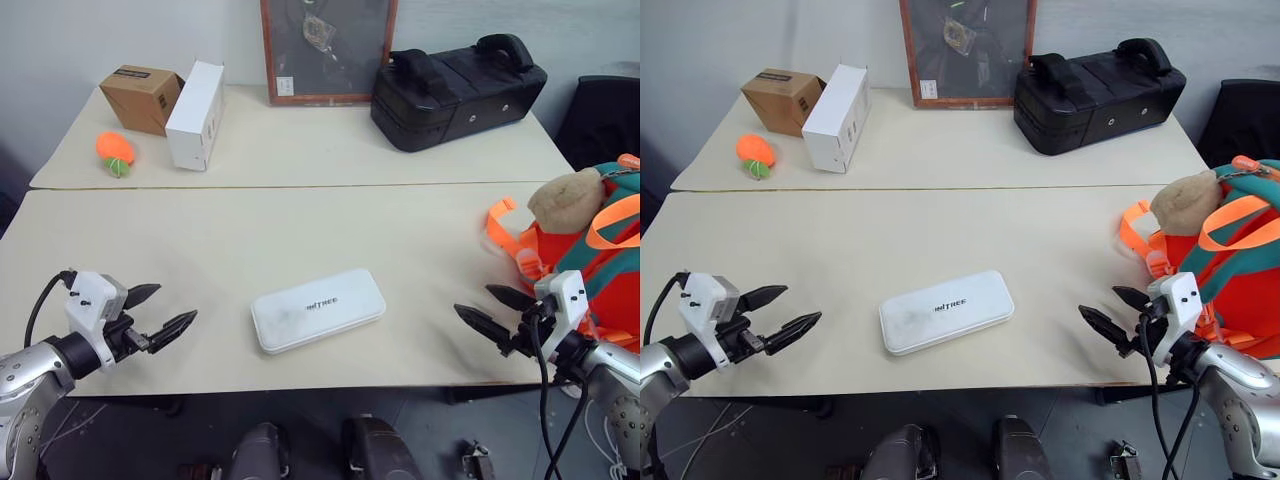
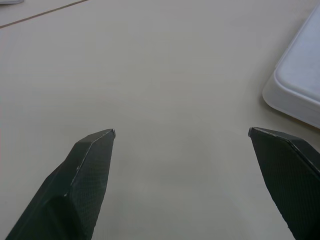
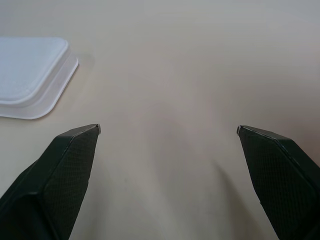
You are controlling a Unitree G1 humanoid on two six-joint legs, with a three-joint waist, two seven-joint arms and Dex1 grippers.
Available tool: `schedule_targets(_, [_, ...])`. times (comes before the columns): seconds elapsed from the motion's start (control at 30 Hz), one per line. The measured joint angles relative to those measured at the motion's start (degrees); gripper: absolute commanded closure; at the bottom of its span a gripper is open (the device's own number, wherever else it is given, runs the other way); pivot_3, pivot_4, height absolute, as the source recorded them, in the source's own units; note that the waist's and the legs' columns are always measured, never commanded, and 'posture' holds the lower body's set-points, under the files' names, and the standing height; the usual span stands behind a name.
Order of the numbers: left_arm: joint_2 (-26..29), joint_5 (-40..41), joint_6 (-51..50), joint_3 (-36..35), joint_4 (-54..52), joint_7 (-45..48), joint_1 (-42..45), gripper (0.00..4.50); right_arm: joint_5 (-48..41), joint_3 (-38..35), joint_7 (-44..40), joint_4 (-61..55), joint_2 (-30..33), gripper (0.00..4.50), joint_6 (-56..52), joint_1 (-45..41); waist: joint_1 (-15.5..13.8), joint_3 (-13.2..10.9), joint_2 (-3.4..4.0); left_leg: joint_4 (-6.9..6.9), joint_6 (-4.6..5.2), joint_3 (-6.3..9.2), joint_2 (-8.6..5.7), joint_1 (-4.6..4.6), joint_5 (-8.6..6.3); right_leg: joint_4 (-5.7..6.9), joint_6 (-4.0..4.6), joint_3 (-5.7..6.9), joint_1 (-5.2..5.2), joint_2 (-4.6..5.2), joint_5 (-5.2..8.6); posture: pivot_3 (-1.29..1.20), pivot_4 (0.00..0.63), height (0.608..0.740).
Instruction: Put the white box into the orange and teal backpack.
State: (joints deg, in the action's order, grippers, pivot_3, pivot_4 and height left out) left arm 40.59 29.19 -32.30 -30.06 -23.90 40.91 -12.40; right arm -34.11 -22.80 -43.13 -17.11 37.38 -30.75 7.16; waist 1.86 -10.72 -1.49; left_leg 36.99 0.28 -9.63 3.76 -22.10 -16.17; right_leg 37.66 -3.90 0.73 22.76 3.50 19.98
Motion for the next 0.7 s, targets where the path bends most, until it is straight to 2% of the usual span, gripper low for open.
schedule_targets(0.67, [0.18,0.04,-2.19,0.44,-1.44,-1.09,-1.03,0.00,2.66,1.54,-1.67,3.77,0.35,0.02,2.23,-2.39,0.12,0.00,0.00,-0.01,-0.02,0.00,0.00,0.00,0.00,-0.01,0.00,0.00,0.00,0.00,0.00,0.00,0.150,0.740])
schedule_targets(0.7, [0.18,0.10,-2.19,0.67,-2.32,-0.90,-1.62,0.19,2.68,1.83,-1.90,3.79,0.47,0.00,2.26,-2.61,0.14,0.00,0.00,-0.01,-0.03,0.00,0.00,0.00,0.00,-0.01,0.00,0.00,0.00,0.00,0.00,0.00,0.150,0.740])
